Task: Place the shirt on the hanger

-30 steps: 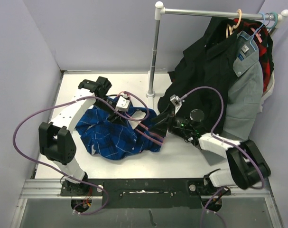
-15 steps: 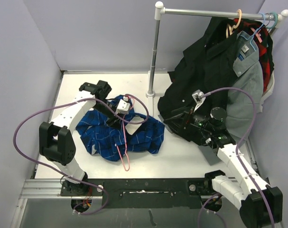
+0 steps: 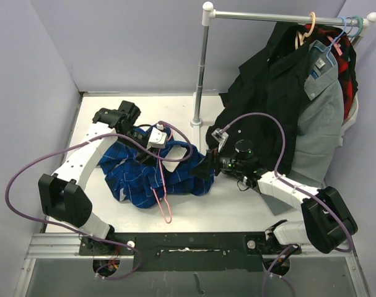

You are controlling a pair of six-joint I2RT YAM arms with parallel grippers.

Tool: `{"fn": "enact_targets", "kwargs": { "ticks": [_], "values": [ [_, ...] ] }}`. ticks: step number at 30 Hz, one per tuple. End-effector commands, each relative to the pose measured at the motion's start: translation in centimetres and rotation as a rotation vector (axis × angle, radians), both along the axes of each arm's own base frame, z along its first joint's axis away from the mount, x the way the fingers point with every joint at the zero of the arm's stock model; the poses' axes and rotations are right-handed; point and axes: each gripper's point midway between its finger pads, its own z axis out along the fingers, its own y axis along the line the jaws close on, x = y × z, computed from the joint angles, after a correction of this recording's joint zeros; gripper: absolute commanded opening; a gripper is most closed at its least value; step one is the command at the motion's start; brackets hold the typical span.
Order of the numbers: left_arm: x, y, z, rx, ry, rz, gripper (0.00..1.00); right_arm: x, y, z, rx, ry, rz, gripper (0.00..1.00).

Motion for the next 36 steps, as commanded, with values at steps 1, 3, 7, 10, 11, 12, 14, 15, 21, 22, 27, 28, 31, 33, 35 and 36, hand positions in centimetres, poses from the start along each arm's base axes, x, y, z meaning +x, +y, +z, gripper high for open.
{"fn": "enact_targets", "kwargs": {
  "ticks": [1,3,7,10,11,12,14,15,21,22,27,28,31,33,35,36],
  "values": [
    [0.9,-0.9,2.6,-0.066,-0.077,0.004,0.0,2.6,-0.3,2.5,-0.015,-0.164,-0.075,0.81],
    [1.1,-1.1,2.6,-0.066,-0.077,0.009,0.0,2.9,-1.1,2.5,-0.048,-0.178,-0.13,0.84],
    [1.2,-1.3,2.5,-0.062,-0.075,0.009,0.0,3.3,-3.2,2.8,-0.164,-0.232,-0.256,0.93],
    [1.2,-1.4,2.3,-0.054,-0.067,0.006,0.0,2.8,-4.0,3.7,-0.237,-0.303,-0.3,0.95],
    [1.2,-1.4,2.2,-0.052,-0.062,0.005,0.0,2.5,-3.9,4.0,-0.236,-0.317,-0.296,0.93],
    [1.2,-1.4,2.2,-0.053,-0.061,0.003,0.0,2.3,-3.8,4.3,-0.232,-0.32,-0.294,0.91],
    [1.2,-1.5,2.1,-0.05,-0.06,0.002,0.0,1.7,-3.1,4.4,-0.225,-0.313,-0.275,0.84],
    [1.3,-1.5,2.0,-0.046,-0.06,0.004,0.0,1.4,-2.6,4.3,-0.224,-0.307,-0.262,0.82],
    [1.4,-1.5,2.1,-0.044,-0.06,0.009,0.0,0.6,-0.2,2.6,-0.248,-0.285,-0.22,0.75],
    [1.4,-1.5,2.2,-0.046,-0.06,0.01,0.0,0.9,-0.2,2.3,-0.256,-0.287,-0.228,0.75],
    [1.3,-1.5,2.1,-0.046,-0.054,0.008,0.0,2.5,-0.2,1.7,-0.284,-0.321,-0.267,0.69],
    [1.3,-1.6,2.0,-0.047,-0.052,0.007,0.0,2.7,0.0,1.8,-0.284,-0.326,-0.267,0.67],
    [1.4,-1.6,1.9,-0.048,-0.047,0.006,0.0,3.3,0.6,1.9,-0.278,-0.335,-0.259,0.56],
    [1.4,-1.7,1.9,-0.048,-0.045,0.008,0.0,3.6,0.8,2.2,-0.281,-0.341,-0.265,0.55],
    [1.6,-1.7,1.7,-0.043,-0.042,0.01,0.0,3.7,0.7,2.6,-0.287,-0.349,-0.281,0.6],
    [1.6,-1.7,1.7,-0.043,-0.042,0.01,0.0,3.6,0.6,3.1,-0.283,-0.36,-0.293,0.61]
  ]
}}
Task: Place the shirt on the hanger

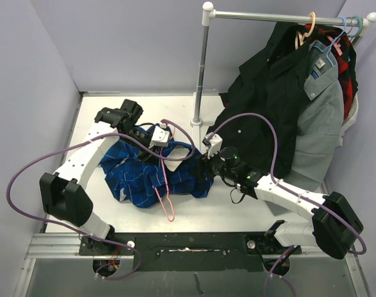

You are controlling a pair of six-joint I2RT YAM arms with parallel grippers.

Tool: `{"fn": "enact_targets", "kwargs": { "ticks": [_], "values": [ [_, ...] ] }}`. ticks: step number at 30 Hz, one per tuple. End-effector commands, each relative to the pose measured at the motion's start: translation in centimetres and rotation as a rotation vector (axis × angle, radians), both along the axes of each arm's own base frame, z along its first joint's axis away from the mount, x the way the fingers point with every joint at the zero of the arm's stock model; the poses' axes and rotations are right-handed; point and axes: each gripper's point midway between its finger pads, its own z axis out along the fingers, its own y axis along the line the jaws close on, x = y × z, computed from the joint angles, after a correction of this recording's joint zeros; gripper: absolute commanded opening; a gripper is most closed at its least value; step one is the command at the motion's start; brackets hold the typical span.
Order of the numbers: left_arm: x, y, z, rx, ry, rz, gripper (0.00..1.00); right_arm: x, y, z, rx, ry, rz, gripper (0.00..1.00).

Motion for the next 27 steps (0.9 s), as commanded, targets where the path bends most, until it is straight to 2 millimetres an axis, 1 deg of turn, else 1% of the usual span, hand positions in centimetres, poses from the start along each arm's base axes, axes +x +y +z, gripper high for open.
{"fn": "enact_targets", "kwargs": {
  "ticks": [1,3,7,10,14,17,19,23,26,27],
  "values": [
    [1.1,-1.2,1.7,-0.058,-0.042,-0.012,0.0,1.8,0.5,5.0,0.067,-0.144,-0.047,0.62],
    [1.1,-1.2,1.6,-0.059,-0.038,-0.012,0.0,1.6,0.0,5.2,0.069,-0.146,-0.066,0.61],
    [1.0,-1.3,1.4,-0.059,-0.025,-0.01,0.0,1.2,-0.4,5.2,0.078,-0.134,-0.079,0.56],
    [1.0,-1.5,1.4,-0.061,-0.023,-0.012,0.0,1.1,-0.4,4.6,0.073,-0.117,-0.08,0.53],
    [1.0,-1.7,1.5,-0.063,-0.023,-0.013,0.0,1.2,-0.1,3.6,0.061,-0.098,-0.078,0.45],
    [1.0,-1.7,1.5,-0.063,-0.024,-0.013,0.0,1.4,0.1,2.7,0.063,-0.09,-0.076,0.43],
    [1.0,-1.7,1.5,-0.063,-0.022,-0.013,0.0,1.4,0.4,2.5,0.073,-0.088,-0.071,0.41],
    [1.1,-1.8,1.6,-0.067,-0.024,-0.011,0.0,1.4,1.1,1.9,0.083,-0.064,-0.053,0.4],
    [1.2,-2.0,1.7,-0.072,-0.025,-0.011,0.0,1.4,1.1,1.4,0.085,-0.053,-0.054,0.39],
    [1.2,-2.0,1.7,-0.074,-0.024,-0.01,0.0,1.4,1.0,1.3,0.087,-0.053,-0.058,0.37]
  ]
}}
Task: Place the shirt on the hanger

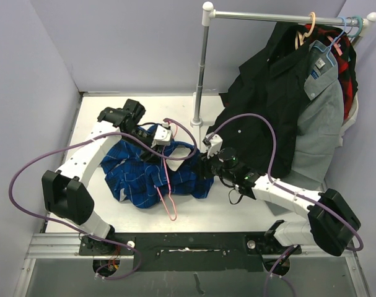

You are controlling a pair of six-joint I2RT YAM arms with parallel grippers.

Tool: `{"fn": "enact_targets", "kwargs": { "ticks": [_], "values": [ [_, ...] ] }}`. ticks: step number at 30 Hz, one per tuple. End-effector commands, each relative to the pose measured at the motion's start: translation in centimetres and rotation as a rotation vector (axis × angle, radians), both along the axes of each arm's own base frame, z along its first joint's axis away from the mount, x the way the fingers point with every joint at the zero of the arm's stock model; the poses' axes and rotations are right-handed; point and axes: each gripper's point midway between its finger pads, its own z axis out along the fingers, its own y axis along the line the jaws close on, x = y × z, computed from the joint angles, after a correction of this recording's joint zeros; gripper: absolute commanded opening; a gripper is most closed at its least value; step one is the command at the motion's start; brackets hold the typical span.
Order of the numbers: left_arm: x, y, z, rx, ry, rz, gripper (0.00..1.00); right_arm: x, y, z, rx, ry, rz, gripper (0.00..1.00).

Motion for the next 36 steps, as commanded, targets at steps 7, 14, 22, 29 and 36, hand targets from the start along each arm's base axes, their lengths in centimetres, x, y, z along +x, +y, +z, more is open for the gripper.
{"fn": "enact_targets", "kwargs": {
  "ticks": [7,14,22,29,36],
  "values": [
    [2.8,-2.2,3.2,-0.097,-0.064,0.079,0.0,0.7,-0.8,1.6,0.078,-0.055,-0.054,0.0],
    [7.7,-2.9,4.2,0.001,-0.239,0.324,0.0,0.2,-3.9,1.1,0.035,-0.054,-0.108,0.0],
    [11.1,-3.3,6.5,0.054,-0.422,0.519,0.0,-0.2,-4.2,-0.1,0.003,-0.014,-0.082,0.0],
    [10.7,-3.6,10.2,-0.018,-0.398,0.56,0.0,-0.3,-5.3,-2.3,-0.072,0.004,-0.091,0.0],
    [14.2,-0.5,10.9,0.069,-0.598,0.717,0.0,-0.2,-6.9,-2.5,-0.106,0.005,-0.119,0.0]
  ]
}}
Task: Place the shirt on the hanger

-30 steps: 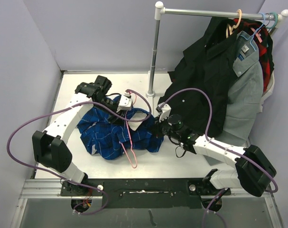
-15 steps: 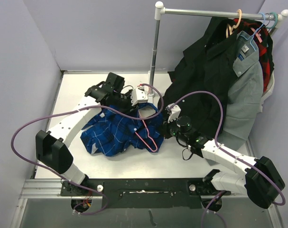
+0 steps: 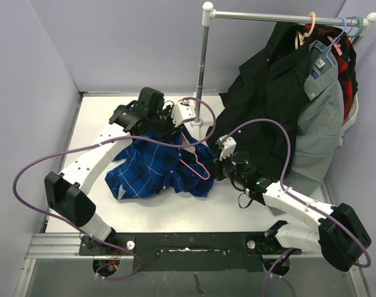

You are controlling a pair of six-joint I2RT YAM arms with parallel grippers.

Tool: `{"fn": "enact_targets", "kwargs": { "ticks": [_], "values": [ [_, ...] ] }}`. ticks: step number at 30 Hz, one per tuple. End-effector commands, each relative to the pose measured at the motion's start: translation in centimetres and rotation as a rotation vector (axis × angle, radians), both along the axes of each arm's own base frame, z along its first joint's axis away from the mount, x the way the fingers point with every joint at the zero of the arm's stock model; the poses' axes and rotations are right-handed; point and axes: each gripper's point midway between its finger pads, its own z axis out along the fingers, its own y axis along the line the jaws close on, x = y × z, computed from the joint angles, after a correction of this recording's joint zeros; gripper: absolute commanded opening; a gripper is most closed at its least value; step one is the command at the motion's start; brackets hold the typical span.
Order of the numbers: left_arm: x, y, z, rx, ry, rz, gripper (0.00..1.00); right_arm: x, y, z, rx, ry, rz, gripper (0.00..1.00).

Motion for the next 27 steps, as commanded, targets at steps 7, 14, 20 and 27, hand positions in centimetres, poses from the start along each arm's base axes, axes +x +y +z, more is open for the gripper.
{"fn": "enact_targets", "kwargs": {
  "ticks": [7,14,20,27],
  "values": [
    [7.0,5.5,8.3,0.127,-0.53,0.268,0.0,-0.8,-2.6,-0.6,-0.109,0.044,0.002,0.0],
    [8.8,6.3,10.7,0.141,-0.679,0.377,0.0,-1.6,-1.5,-0.7,-0.101,0.112,0.062,0.0],
    [10.4,7.4,13.9,0.19,-0.925,0.502,0.0,-3.1,0.6,-0.4,-0.078,0.25,0.174,0.0],
    [9.6,6.6,12.4,0.258,-1.038,0.466,0.0,-1.9,1.9,4.2,-0.007,0.205,0.177,0.0]
  ]
}}
